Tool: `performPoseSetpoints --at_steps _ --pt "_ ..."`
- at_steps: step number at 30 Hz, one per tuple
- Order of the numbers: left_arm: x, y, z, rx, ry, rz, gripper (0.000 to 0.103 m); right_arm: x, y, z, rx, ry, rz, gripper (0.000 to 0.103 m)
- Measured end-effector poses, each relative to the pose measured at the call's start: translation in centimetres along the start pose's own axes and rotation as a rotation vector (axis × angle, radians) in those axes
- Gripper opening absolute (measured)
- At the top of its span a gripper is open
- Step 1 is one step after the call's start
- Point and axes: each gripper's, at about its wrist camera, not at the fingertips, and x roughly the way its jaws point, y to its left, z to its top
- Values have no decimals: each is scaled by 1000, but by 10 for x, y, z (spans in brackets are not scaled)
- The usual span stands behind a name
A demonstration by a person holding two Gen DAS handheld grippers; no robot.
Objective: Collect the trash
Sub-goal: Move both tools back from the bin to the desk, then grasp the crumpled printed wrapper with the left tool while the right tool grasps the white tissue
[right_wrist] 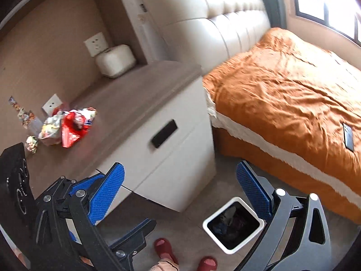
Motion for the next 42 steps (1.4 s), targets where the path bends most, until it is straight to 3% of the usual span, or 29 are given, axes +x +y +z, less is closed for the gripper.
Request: performPoseSetpoints --at_steps 4,9,18,27,31,37,42 --pt "-47 51 13 -44 -79 173 98 0 44 28 -95 -30 79 99" --pt "-94 117 12 -127 -123 346 98 8 98 49 -177 -34 181 99" --pt "-143 216 -6 -311 -162 536 98 46 208 67 -334 30 355 99" --pt "-158 309 -32 -425 -140 639 98 104 308 62 -507 110 441 99" --pt "-156 352 -43 -480 -118 659 98 134 343 62 -543 144 418 99" --pt "-141 402 -51 -534 -93 663 98 182 382 65 -494 240 344 99" --pt "-122 435 -57 -599 -51 606 98 217 397 67 -454 334 268 99"
